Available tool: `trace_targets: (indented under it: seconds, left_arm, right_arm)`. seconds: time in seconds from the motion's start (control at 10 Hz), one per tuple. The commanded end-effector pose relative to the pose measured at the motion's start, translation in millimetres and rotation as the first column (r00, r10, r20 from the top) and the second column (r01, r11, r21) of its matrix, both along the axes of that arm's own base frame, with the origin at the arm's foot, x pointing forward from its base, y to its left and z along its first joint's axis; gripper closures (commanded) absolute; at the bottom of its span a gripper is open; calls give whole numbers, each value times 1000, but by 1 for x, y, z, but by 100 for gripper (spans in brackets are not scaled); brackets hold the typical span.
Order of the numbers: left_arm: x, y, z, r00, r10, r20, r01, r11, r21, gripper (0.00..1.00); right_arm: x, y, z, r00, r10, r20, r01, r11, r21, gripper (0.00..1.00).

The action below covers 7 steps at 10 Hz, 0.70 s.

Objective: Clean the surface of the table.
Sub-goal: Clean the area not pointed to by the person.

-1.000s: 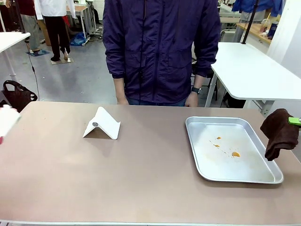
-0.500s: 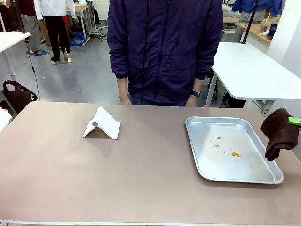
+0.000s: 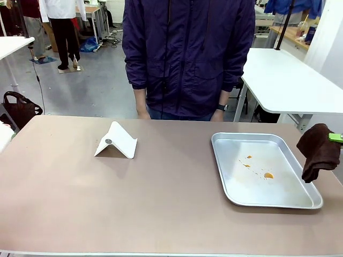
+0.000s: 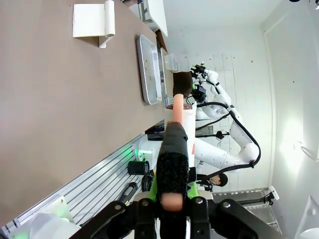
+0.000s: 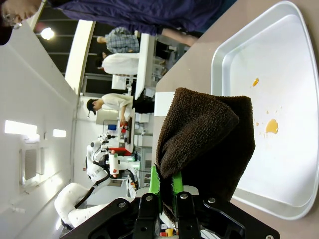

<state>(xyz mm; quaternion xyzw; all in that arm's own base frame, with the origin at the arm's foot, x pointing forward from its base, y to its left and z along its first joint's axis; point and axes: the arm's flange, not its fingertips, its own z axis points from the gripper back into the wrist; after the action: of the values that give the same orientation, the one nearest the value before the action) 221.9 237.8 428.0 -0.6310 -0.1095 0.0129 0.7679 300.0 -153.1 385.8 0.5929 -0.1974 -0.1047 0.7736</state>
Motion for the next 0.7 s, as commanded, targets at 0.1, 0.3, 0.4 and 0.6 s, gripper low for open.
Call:
trace_targets:
  seconds: [0.1,0.3,0.4,0.6]
  left_arm:
    - [-3,-3,2,1000,12,-6,-12,1000,-5,78]
    - [-3,-3,2,1000,12,-6,-12,1000,-5,78]
    - [-3,-3,2,1000,12,-6,-12,1000,-5,78]
    - [-3,-3,2,1000,12,-6,-12,1000,-5,78]
  right_arm:
    - [-2,0,4,1000,1,9,-2,1000,4,100]
    - [-2,0,4,1000,1,9,-2,1000,4,100]
    - [-2,0,4,1000,1,9,-2,1000,4,100]
    - [0,0,0,1000,0,0,0,1000,0,89]
